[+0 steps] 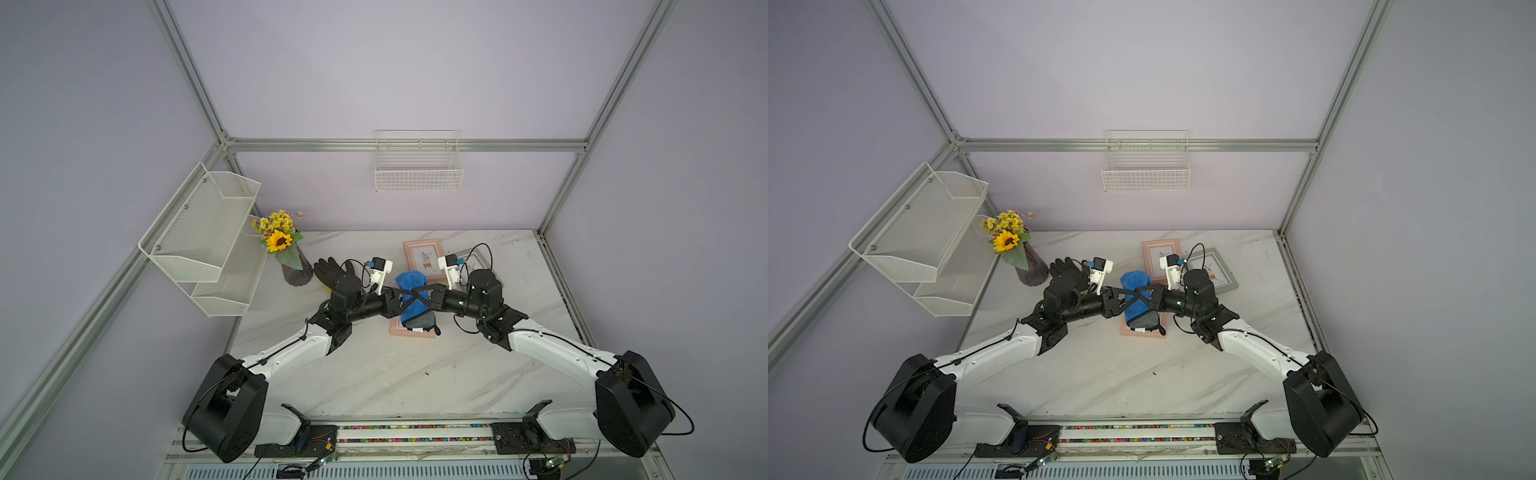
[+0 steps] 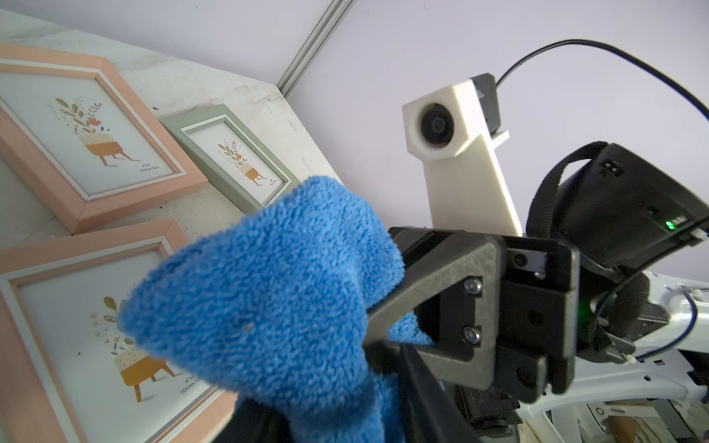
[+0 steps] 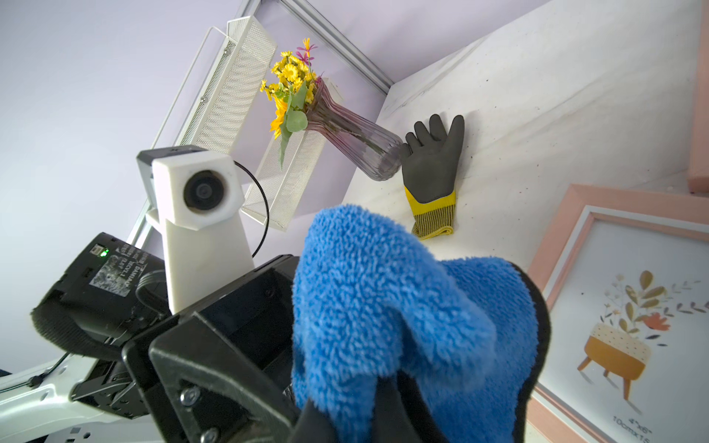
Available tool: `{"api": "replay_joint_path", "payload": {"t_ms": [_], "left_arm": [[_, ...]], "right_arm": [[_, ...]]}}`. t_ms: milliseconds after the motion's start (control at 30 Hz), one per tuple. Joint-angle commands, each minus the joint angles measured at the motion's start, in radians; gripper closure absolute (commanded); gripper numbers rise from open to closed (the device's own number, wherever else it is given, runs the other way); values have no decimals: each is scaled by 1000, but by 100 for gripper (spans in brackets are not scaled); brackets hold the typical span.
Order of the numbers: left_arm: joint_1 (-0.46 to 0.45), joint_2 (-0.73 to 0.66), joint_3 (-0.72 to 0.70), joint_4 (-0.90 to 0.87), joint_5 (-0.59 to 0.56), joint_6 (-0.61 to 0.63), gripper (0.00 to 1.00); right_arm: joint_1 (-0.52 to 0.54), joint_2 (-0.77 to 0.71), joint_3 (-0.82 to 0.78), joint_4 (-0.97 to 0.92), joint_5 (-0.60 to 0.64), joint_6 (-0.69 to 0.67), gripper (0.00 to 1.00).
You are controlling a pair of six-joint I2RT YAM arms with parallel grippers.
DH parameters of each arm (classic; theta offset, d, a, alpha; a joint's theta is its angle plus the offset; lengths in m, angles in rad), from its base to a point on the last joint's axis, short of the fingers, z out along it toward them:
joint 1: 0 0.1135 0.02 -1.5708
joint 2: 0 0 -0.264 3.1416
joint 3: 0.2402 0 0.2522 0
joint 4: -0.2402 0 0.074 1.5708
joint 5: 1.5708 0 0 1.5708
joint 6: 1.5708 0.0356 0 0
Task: Wipe the picture frame with a cloth
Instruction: Adjust the cleaning item.
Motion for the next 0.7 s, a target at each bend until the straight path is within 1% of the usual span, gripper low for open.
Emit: {"api": "replay_joint_path", "payload": {"t_ms": [0,100,267,367,467,500,533,567,667], "left_arm": [[-15,5,17,25,54,11,65],[-15,-5,14,22,42,10,73],[-14,-7,13,27,43,4,85],[-15,-5,13,36,36,-2,88],[-15,-6,9,45,26,-9,89],[-15,-6,9,51,28,-12,88],[-15,-1,11,53,32,-14,80],[-15,5,14,51,38,-17,68],[-15,23,28,58,68,-24,55]], "right_arm": [[13,-11,8,165,-91,45,90],[13,-14,6,147,-69,32,90],[13,-14,-6,208,-104,61,90],[13,-11,-18,256,-127,77,89],[21,-8,-32,316,-161,97,86],[28,-8,-32,314,-162,90,86],[39,-7,-27,301,-160,74,86],[54,-9,-21,288,-155,57,86],[82,-5,-20,291,-153,44,86]]}}
